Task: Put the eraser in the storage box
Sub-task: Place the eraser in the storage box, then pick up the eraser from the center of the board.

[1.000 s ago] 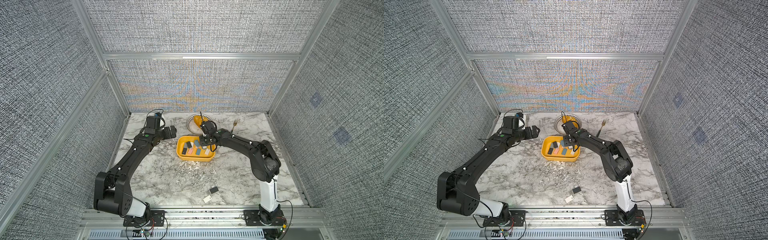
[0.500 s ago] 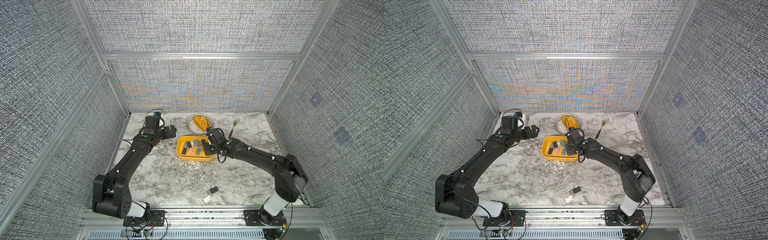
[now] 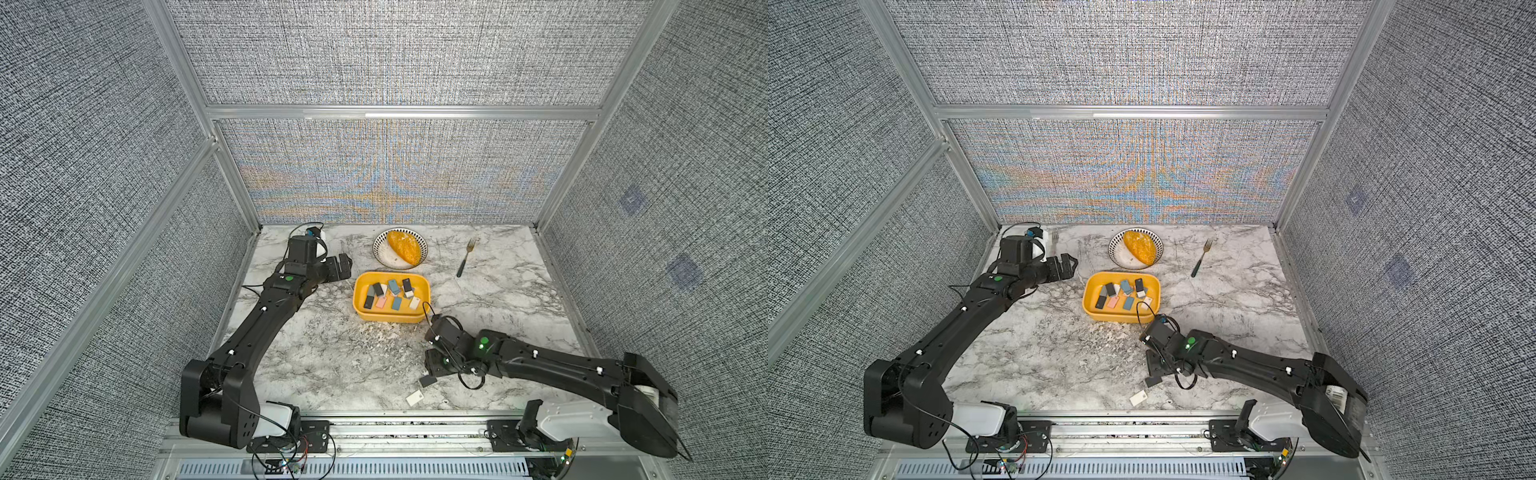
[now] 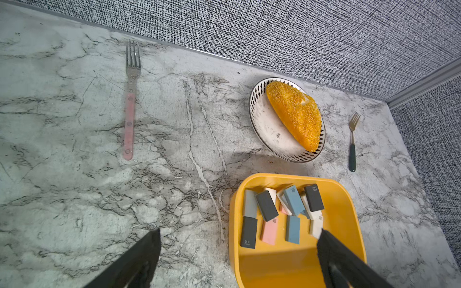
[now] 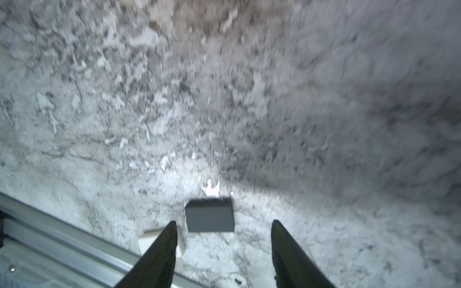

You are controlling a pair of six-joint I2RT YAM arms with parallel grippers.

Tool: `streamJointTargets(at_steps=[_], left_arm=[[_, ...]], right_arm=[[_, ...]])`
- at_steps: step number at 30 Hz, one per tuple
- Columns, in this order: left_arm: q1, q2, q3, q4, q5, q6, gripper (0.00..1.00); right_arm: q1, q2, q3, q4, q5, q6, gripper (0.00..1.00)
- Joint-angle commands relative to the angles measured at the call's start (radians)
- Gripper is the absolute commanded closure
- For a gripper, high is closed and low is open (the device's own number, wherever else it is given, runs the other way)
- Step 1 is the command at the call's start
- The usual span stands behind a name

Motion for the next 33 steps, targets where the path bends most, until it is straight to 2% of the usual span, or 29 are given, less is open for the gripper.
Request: streamJointTargets(at_steps=[1, 5, 11, 28, 33], left_arm=[[0.0, -0.005, -0.004, 0.038, 0.023, -0.008, 0.0], [0.0, -0.013, -0.009, 0.044, 0.03, -0.011, 0.0], [0.0, -0.022, -0.022, 0.05, 0.031, -0.013, 0.0], [0.0, -0.019, -0.025, 0.049, 0.023, -0.009, 0.0], [0.0, -0.015, -0.027, 0.051, 0.022, -0.008, 0.0]], right_arm=[[0.032, -0.008, -0.034, 0.016, -0.052, 0.145, 0.39], [0.073, 0.003, -0.058, 0.047, -0.078, 0.211, 0.39], [0.095, 0.045, -0.071, 0.106, -0.104, 0.233, 0.39], [0.054, 0.14, -0.029, 0.144, -0.058, 0.188, 0.39], [0.041, 0.191, 0.015, 0.134, -0.036, 0.122, 0.39]])
